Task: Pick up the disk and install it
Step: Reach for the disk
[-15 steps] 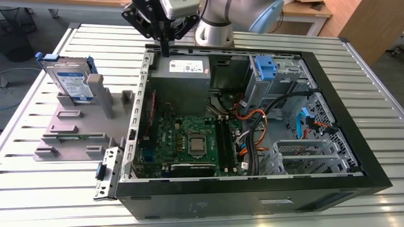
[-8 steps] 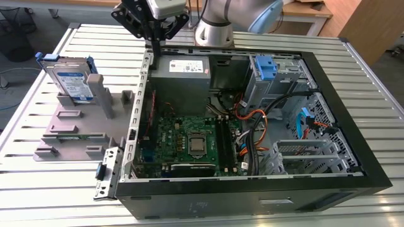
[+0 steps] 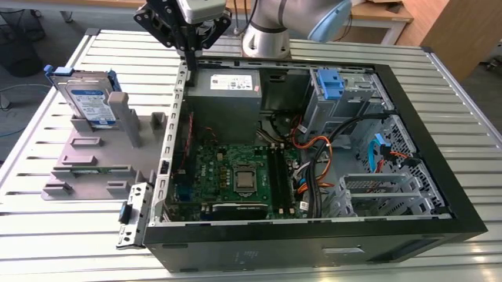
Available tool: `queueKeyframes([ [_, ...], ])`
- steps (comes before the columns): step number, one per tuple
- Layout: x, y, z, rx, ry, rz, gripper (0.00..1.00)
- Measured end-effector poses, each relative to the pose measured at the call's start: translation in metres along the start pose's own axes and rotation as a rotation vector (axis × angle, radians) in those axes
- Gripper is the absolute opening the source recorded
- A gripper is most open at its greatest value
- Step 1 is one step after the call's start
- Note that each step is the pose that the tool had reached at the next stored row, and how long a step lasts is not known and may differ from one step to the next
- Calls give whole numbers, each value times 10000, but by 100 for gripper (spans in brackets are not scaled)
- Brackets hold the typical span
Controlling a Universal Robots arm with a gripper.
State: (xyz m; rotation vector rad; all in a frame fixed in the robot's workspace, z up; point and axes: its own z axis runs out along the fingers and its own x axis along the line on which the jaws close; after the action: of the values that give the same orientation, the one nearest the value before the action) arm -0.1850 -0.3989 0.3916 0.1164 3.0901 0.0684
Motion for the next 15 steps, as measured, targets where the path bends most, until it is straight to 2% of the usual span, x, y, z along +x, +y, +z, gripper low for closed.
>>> queueKeyframes([
  [8, 9, -1, 1, -1, -1, 2, 11],
  [15, 94, -7, 3, 0, 0, 0, 11],
])
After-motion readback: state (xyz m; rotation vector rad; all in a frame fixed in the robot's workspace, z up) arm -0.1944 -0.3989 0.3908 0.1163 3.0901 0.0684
